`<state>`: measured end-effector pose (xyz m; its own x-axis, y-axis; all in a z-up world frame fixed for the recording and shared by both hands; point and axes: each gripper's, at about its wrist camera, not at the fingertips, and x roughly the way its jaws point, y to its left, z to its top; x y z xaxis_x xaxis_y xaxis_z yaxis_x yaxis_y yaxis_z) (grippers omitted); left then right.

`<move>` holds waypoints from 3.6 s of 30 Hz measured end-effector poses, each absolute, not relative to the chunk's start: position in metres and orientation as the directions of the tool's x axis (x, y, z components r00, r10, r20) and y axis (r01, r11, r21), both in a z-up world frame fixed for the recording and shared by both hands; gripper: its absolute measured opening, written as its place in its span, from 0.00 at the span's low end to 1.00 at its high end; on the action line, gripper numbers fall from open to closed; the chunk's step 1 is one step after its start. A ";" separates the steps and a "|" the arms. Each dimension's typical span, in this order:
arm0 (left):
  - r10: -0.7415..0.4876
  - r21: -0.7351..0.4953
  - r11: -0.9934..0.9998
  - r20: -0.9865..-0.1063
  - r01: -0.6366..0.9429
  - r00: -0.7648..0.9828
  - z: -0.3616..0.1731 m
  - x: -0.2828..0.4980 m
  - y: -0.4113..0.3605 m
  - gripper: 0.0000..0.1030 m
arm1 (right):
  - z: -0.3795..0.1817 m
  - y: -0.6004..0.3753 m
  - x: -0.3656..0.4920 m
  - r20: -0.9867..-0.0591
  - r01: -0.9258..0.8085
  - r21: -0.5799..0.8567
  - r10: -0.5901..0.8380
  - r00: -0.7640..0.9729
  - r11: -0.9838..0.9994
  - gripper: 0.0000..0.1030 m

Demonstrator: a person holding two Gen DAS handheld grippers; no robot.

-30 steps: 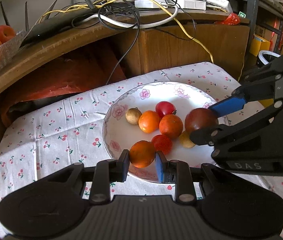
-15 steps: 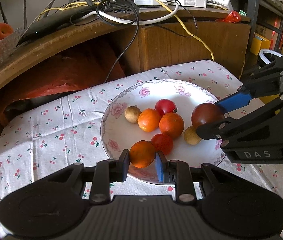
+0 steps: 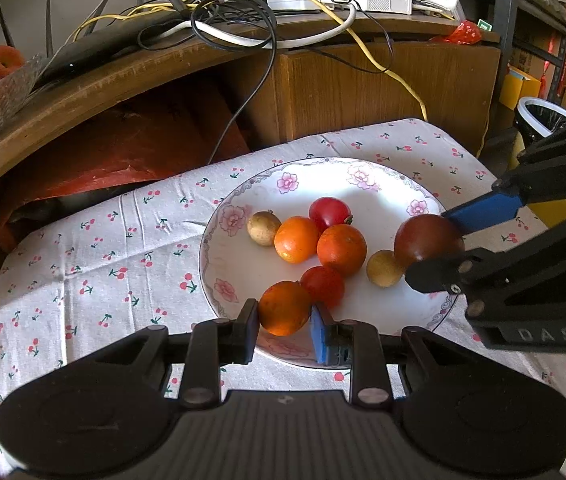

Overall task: Organize fruits
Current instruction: 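Lower the held tangerine and large tomato into the bowl with both tools, then open both grippers to release the tangerine and large tomato in the bowl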

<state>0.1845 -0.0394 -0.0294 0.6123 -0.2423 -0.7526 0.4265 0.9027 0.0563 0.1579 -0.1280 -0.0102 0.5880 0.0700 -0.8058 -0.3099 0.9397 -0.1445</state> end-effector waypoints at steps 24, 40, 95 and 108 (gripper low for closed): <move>-0.251 0.048 0.901 -0.754 0.432 0.607 -0.028 0.183 -0.040 0.35 | -0.009 -0.130 0.148 -0.826 -0.298 -0.077 0.106 0.553 0.952 0.32; -0.257 0.038 0.900 -0.758 0.434 0.600 -0.031 0.187 -0.042 0.35 | -0.025 -0.132 0.164 -0.807 -0.278 -0.130 0.061 0.587 0.952 0.33; -0.222 0.042 0.926 -0.743 0.376 0.631 -0.034 0.201 -0.040 0.40 | -0.024 -0.137 0.176 -0.736 -0.201 -0.123 0.047 0.675 0.972 0.39; -0.202 0.060 0.931 -0.736 0.360 0.646 -0.028 0.197 -0.044 0.51 | -0.019 -0.142 0.171 -0.727 -0.171 -0.126 0.026 0.686 0.977 0.40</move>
